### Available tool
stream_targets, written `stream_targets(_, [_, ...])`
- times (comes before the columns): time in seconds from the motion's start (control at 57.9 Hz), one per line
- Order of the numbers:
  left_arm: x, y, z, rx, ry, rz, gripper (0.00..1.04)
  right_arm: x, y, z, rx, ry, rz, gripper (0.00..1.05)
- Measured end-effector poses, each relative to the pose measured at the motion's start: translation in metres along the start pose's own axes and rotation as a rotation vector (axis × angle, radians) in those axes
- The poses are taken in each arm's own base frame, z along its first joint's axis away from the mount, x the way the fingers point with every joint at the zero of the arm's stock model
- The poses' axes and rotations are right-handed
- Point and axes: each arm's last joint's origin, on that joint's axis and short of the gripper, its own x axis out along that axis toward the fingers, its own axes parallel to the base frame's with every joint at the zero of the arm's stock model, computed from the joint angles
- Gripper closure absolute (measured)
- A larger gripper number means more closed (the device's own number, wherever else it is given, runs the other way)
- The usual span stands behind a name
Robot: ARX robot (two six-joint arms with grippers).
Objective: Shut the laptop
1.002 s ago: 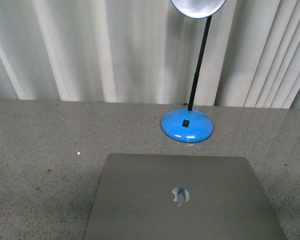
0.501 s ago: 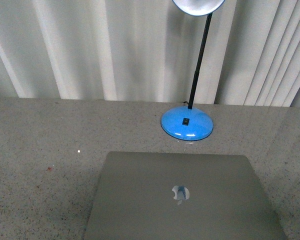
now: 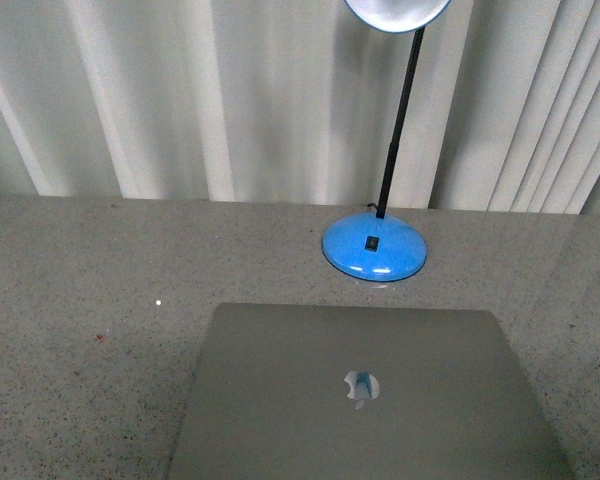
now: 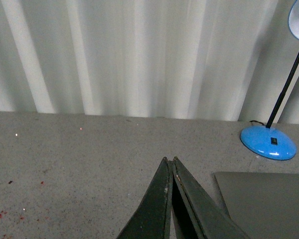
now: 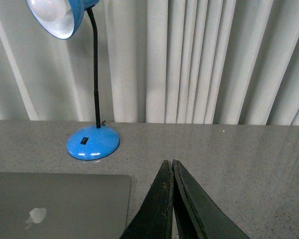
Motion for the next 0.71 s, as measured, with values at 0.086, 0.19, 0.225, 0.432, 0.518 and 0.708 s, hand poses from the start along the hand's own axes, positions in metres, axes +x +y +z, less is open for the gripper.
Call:
stream_targets(0.086, [0.0002,0.0,-0.0005,0.0,0.005,0.0,1.01,0.0,0.0,-0.0001,0.0,0.001,0.0,1.02])
stream_targets(0.19, [0.0,0.0,-0.0003,0.0,0.003,0.0,0.96,0.0,0.0,0.0,0.0,0.0,0.0,0.95])
stream_targets(0.225, [0.0,0.0,-0.0003,0.0,0.003,0.0,0.91,0.0,0.0,-0.0001,0.0,0.001,0.0,0.88])
stream_targets(0.432, [0.0,0.0,-0.0003,0.0,0.003,0.0,0.5,0.0,0.0,-0.0001,0.0,0.001,0.0,0.47])
stream_targets(0.518, [0.0,0.0,-0.0003,0.0,0.003,0.0,0.34,0.0,0.0,-0.0001,0.0,0.001,0.0,0.33])
stream_targets(0.708, [0.0,0.0,-0.0003,0.002,0.003,0.0,0.08,0.0,0.0,-0.0001,0.0,0.001,0.0,0.08])
